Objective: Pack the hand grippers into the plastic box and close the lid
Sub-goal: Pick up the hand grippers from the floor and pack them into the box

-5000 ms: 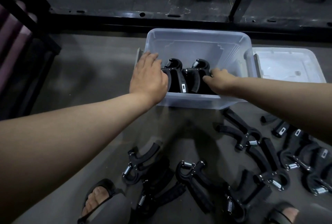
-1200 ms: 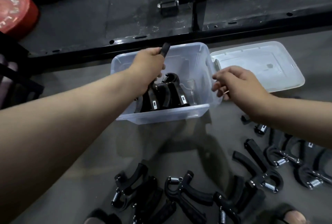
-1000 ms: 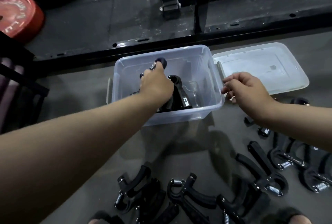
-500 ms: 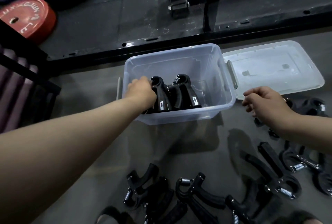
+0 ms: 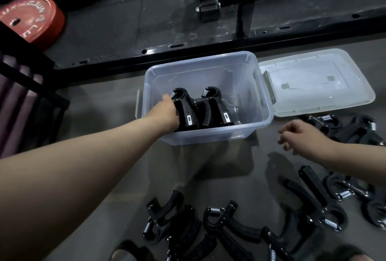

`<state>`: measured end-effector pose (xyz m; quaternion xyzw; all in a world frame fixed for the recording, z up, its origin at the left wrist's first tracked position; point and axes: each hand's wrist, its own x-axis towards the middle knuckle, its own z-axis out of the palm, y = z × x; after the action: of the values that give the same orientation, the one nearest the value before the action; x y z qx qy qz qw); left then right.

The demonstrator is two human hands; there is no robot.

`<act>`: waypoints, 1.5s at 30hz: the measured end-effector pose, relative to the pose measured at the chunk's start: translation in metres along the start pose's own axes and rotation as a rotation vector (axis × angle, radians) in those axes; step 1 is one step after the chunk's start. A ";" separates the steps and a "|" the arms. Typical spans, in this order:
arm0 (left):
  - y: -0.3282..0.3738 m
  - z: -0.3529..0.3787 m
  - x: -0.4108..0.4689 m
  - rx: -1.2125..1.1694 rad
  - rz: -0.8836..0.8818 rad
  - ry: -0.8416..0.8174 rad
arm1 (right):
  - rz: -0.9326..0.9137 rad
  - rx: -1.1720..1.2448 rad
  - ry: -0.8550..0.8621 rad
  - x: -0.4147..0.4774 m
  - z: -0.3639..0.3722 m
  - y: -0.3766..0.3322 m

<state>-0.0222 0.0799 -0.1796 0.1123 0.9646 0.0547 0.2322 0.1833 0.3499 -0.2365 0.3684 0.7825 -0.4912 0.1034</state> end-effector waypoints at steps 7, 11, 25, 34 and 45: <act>0.019 0.017 -0.007 -0.001 -0.073 0.211 | -0.130 -1.083 -0.468 -0.019 0.000 0.054; 0.048 0.037 -0.021 -0.029 0.450 0.386 | -0.302 -1.293 -0.506 -0.029 0.009 0.067; 0.135 0.060 -0.031 0.093 0.794 0.211 | -0.459 -1.067 -0.434 -0.032 0.006 0.060; 0.134 0.063 -0.031 0.084 0.883 0.229 | -0.363 -1.084 -0.081 -0.010 -0.005 0.063; 0.134 0.063 -0.034 0.115 0.874 0.220 | -0.810 -1.353 -0.348 -0.008 -0.015 0.067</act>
<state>0.0619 0.2046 -0.1998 0.5149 0.8472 0.1057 0.0767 0.2378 0.3747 -0.2714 -0.1679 0.9557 0.0391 0.2385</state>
